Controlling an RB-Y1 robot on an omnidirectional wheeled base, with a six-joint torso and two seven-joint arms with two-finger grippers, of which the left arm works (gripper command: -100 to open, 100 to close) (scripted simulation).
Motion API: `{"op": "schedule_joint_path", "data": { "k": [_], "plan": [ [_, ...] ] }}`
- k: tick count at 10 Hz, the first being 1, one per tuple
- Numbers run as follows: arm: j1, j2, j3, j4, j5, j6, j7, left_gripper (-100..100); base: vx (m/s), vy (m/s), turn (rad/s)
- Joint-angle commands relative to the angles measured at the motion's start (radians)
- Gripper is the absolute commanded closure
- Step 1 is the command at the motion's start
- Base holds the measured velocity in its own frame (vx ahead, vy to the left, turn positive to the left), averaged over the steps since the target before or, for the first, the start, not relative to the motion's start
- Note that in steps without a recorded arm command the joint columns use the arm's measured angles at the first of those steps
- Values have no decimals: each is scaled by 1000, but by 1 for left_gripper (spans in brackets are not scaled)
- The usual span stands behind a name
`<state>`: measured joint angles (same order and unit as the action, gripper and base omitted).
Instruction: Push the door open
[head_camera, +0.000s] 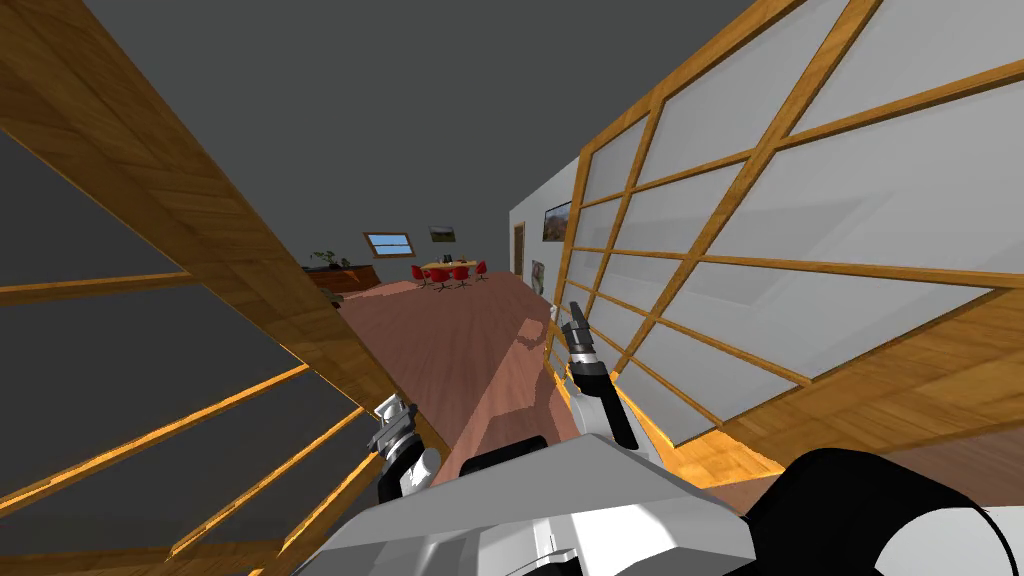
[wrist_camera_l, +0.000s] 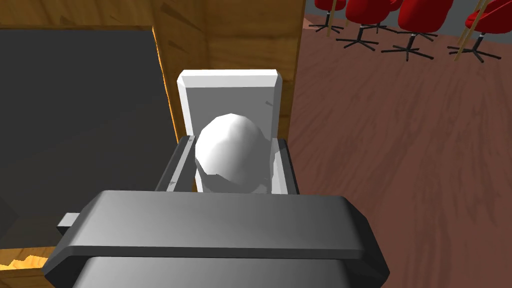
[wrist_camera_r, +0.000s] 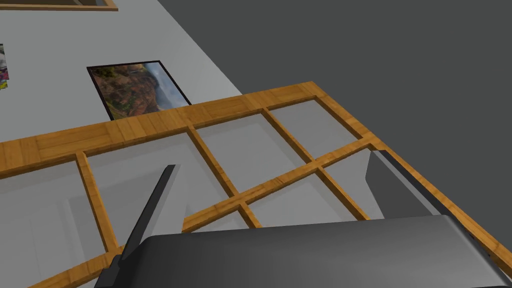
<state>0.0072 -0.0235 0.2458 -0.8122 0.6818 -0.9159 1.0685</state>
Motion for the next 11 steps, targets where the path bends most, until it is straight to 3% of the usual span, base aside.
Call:
{"op": "schedule_joint_path", "data": {
  "k": [1,2,3,4,7,11],
  "plan": [
    [4,-6,22,-1,6,-13,-1,100,190,-4,87],
    [7,-18,29,-6,7,-14,-3,100,168,16,67],
    [7,-16,22,-4,6,-4,-4,100,74,7,20],
    [8,16,39,-4,18,-9,-7,100,116,33,19],
    [9,42,61,-5,34,-13,-11,100,169,50,43],
    [11,51,98,-6,60,-20,-17,100,175,65,46]
  ]
}}
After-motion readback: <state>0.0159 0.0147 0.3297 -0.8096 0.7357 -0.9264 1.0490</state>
